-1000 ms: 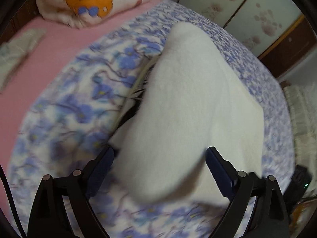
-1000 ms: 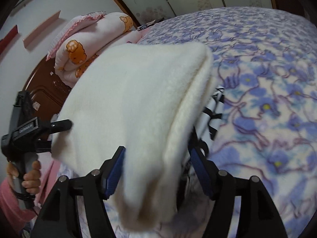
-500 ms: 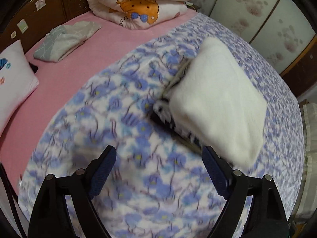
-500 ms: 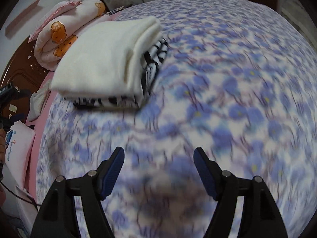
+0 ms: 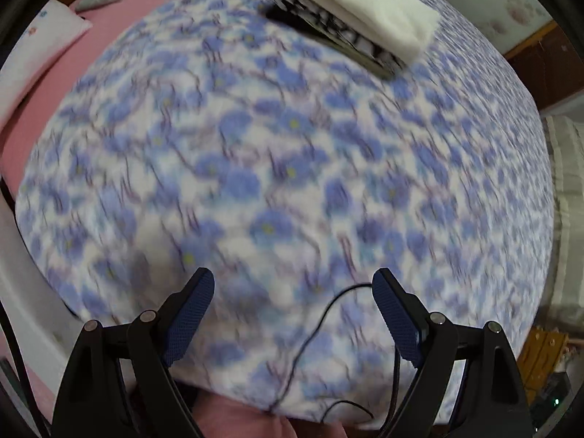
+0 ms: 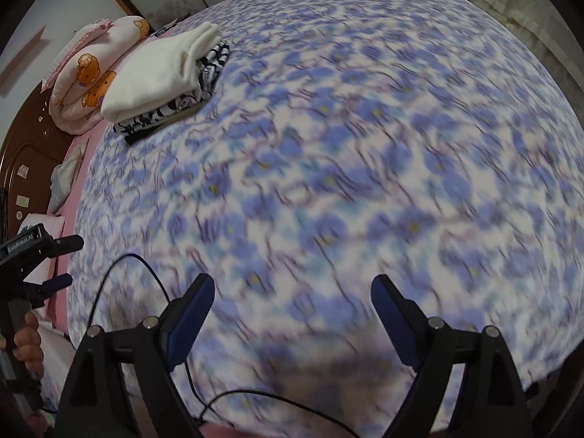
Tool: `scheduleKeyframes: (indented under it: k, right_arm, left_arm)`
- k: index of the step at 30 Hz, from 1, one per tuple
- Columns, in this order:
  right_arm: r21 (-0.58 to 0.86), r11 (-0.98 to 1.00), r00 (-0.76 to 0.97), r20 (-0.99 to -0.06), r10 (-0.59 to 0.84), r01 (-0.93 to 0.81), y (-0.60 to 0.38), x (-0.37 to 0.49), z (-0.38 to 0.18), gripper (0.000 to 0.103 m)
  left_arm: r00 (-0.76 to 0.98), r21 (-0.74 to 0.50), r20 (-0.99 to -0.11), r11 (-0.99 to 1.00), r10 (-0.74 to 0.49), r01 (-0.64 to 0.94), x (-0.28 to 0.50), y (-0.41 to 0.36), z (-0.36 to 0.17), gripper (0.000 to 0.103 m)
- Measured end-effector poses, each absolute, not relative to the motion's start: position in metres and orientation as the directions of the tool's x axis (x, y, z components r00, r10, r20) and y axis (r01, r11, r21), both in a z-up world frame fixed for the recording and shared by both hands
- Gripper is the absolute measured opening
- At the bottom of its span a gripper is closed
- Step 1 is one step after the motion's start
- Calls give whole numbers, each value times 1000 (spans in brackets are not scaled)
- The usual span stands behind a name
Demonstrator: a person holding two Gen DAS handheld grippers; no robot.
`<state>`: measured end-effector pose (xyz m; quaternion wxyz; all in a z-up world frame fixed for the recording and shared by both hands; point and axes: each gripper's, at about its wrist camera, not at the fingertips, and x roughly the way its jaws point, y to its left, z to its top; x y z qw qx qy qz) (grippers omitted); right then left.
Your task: Fold large clothes
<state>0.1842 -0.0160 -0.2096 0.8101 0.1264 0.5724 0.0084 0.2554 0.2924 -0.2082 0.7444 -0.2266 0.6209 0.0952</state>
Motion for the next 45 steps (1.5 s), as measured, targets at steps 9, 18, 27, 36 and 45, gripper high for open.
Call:
scheduleKeyframes:
  k: [9, 18, 27, 36, 45]
  right_arm:
    - [136, 991, 359, -925, 125, 7, -98, 74, -154, 88]
    - [65, 997, 457, -886, 78, -44, -154, 44, -70, 93]
    - [34, 999, 568, -822, 40, -21, -172, 22, -20, 96]
    - [3, 1000, 533, -846, 4, -3, -169, 6, -24, 101]
    - [-2, 999, 528, -849, 21, -43, -157, -1, -31, 103]
  left_arm:
    - [288, -272, -939, 916, -186, -296, 144, 144, -149, 87]
    - [428, -160, -897, 984, -114, -73, 121, 42, -60, 88]
    - [522, -59, -852, 998, -45, -11, 93, -3, -13, 93]
    - [509, -38, -860, 999, -16, -33, 68, -9, -19, 100]
    - [508, -52, -861, 995, -1, -84, 57, 4, -24, 102]
